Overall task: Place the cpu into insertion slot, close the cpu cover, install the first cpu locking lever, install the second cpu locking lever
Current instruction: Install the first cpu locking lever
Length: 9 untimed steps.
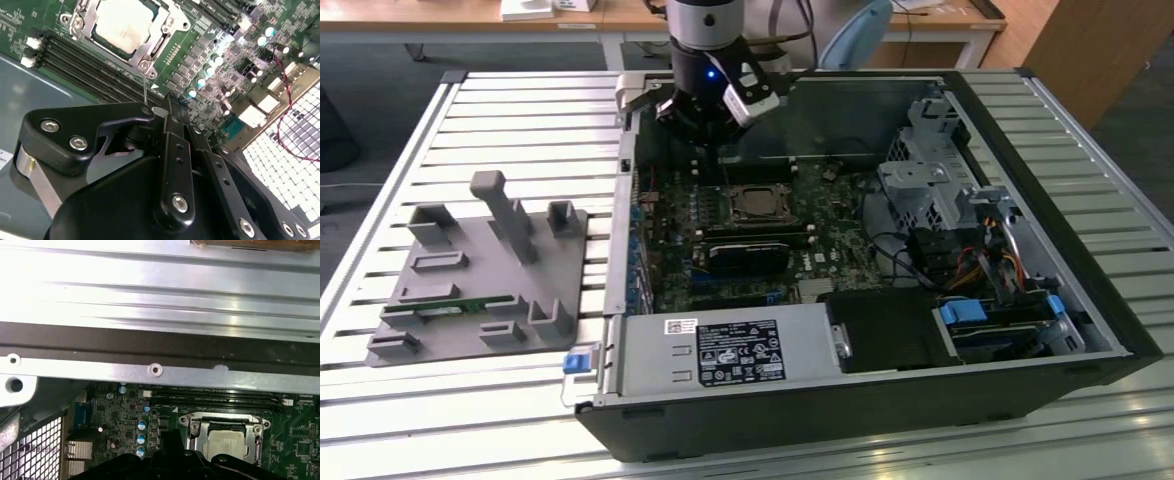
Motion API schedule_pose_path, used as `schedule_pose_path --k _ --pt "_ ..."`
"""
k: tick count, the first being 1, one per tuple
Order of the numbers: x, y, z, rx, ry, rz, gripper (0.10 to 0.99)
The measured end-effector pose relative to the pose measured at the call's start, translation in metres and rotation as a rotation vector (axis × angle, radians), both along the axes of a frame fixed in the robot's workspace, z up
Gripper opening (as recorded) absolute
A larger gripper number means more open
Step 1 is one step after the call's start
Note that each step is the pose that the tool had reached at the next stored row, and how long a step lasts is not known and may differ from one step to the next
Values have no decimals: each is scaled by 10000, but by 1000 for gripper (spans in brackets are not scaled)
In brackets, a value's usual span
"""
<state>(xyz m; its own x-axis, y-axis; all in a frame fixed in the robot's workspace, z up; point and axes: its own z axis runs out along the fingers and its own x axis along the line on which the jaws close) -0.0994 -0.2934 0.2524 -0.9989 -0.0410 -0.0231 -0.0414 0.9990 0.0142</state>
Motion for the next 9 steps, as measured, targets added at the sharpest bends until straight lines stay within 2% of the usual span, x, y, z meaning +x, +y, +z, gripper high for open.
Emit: schedule_pose_path --k 5,9 --pt "7 23 9 0 -1 1 106" --pt "60 31 9 0 0 -1 106"
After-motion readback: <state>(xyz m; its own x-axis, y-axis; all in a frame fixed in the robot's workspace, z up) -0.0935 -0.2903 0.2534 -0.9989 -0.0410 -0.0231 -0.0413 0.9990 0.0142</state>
